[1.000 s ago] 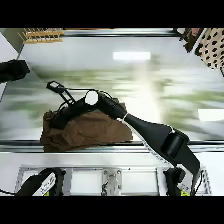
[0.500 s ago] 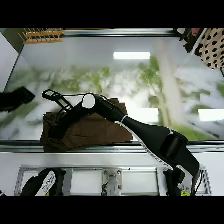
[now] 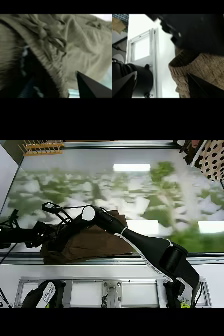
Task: Fold the clothes and pants, and hang the long-sleeved shirts on hangers.
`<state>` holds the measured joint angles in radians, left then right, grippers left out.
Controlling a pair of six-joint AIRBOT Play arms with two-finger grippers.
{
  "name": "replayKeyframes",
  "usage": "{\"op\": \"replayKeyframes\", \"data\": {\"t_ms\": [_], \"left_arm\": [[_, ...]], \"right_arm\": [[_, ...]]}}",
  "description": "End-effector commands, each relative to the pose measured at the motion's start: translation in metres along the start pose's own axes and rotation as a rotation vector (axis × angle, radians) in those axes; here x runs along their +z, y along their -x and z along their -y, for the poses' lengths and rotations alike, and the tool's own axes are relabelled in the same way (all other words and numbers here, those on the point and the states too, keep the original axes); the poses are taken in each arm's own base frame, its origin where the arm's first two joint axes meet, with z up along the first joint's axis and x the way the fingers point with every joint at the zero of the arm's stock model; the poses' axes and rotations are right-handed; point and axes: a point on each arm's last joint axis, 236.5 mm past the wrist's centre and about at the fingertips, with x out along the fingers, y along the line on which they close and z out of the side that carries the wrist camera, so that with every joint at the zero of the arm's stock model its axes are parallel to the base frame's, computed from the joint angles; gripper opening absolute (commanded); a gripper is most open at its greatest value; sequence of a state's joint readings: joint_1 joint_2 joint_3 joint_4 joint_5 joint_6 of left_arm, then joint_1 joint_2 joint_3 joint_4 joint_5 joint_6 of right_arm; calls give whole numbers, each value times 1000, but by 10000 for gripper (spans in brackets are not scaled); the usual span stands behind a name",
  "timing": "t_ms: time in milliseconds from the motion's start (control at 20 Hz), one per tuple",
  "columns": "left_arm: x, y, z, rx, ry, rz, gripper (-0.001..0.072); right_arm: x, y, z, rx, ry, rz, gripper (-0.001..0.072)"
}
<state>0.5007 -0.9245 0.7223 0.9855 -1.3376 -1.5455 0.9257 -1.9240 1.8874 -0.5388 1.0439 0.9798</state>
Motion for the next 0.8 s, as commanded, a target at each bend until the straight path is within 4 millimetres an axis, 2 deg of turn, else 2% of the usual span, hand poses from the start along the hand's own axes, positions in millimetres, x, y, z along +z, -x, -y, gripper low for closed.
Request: {"op": "replayKeyframes", "data": {"t_ms": [0,50,150,350,500,650,700,750], "left_arm": [[-12,-16,9,-35,-8,-32,525],[-14,-17,10,-34,-17,-38,392],[-15,-18,8,-19,-67,-40,-1],[-7,-3,-22,143,-137,-34,5],[2,9,-27,196,-170,-12,5],[2,10,-27,199,-182,-14,5],[1,12,-30,214,-188,-21,129],[1,16,-33,234,-195,-23,471]], "right_arm": [[0,0,0,0,0,0,720],[0,0,0,1,-1,0,720],[0,0,0,1,-1,-1,720],[-1,0,0,2,-4,-3,720],[-1,0,1,-3,-1,-4,719],[-3,1,6,-23,-5,-15,719],[-4,5,9,-30,-19,-18,719],[-3,12,16,-43,-43,-21,717]]}}
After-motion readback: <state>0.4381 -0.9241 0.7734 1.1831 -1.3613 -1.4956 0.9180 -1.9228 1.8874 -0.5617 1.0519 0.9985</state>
